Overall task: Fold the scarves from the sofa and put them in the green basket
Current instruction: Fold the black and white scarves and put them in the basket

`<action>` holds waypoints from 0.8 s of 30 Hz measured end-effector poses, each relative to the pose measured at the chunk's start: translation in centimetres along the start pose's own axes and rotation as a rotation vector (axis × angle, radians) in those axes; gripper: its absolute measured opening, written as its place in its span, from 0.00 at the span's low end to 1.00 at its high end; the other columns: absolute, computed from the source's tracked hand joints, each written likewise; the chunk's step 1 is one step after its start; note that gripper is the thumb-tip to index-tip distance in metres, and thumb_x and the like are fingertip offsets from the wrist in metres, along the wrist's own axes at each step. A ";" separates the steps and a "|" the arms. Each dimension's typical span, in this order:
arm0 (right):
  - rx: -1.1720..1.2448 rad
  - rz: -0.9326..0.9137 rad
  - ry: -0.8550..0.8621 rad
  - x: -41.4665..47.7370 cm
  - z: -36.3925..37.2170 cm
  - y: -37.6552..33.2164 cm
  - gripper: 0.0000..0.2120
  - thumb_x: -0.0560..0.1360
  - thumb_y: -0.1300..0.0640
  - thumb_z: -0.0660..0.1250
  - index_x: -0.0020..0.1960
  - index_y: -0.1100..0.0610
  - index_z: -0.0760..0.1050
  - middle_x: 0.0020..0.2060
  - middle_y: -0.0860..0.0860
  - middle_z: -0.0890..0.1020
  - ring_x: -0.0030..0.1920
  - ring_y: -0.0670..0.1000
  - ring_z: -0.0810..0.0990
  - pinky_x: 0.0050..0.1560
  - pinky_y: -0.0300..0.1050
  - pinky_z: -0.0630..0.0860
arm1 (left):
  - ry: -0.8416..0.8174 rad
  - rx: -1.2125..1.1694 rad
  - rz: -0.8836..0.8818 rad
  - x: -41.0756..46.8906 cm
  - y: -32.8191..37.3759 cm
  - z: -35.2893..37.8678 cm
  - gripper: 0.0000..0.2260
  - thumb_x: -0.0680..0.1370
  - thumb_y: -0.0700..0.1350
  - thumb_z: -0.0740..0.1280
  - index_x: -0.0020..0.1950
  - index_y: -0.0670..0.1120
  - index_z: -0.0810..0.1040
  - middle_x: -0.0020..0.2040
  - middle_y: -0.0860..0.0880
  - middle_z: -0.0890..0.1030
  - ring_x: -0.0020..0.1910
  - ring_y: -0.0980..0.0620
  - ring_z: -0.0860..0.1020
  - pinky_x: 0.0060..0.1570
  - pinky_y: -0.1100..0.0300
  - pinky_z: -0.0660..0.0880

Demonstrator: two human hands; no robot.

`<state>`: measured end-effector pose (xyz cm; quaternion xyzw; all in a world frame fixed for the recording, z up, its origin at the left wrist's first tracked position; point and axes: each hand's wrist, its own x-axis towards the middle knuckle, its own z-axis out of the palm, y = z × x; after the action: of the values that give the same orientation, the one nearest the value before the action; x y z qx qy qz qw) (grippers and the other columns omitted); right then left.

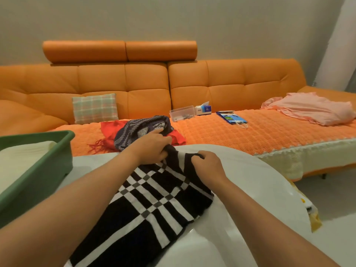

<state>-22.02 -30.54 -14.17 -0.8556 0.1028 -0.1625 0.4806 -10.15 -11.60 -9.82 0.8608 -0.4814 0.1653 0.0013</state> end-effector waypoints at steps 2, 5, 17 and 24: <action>0.027 -0.069 -0.031 -1.4 0.7 -1.9 0.10 0.73 0.57 0.61 0.34 0.55 0.64 0.29 0.51 0.64 0.32 0.49 0.64 0.35 0.49 0.61 | 0.005 0.004 -0.028 -3.3 -0.6 -1.3 0.02 0.78 0.45 0.63 0.48 0.48 0.71 0.41 0.52 0.77 0.44 0.51 0.72 0.63 0.58 0.67; 0.046 -0.154 -0.135 -3.8 1.7 -4.4 0.13 0.72 0.59 0.61 0.32 0.55 0.61 0.26 0.48 0.63 0.29 0.48 0.62 0.34 0.48 0.59 | 0.015 -0.005 -0.076 -8.6 -1.2 -3.1 0.03 0.78 0.42 0.67 0.50 0.46 0.75 0.45 0.49 0.79 0.47 0.48 0.76 0.53 0.62 0.67; -0.305 -0.276 -0.721 -13.0 6.3 -10.1 0.07 0.73 0.53 0.64 0.37 0.51 0.76 0.38 0.54 0.78 0.39 0.48 0.76 0.42 0.48 0.73 | 0.032 -0.140 -0.384 -25.3 0.3 -2.2 0.15 0.63 0.29 0.65 0.39 0.47 0.78 0.45 0.52 0.72 0.43 0.55 0.68 0.39 0.59 0.68; -0.609 -0.375 -0.854 -15.5 8.7 -10.6 0.17 0.72 0.46 0.68 0.60 0.42 0.76 0.56 0.44 0.73 0.56 0.48 0.76 0.57 0.47 0.77 | -0.088 -0.202 -0.590 -27.0 0.1 -1.2 0.09 0.69 0.37 0.69 0.45 0.50 0.78 0.49 0.55 0.74 0.49 0.50 0.76 0.48 0.56 0.74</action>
<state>-32.94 -13.05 -12.06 -0.9494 -0.2126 0.1528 0.1733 -23.56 10.94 -16.46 0.9651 -0.2244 0.0720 0.1140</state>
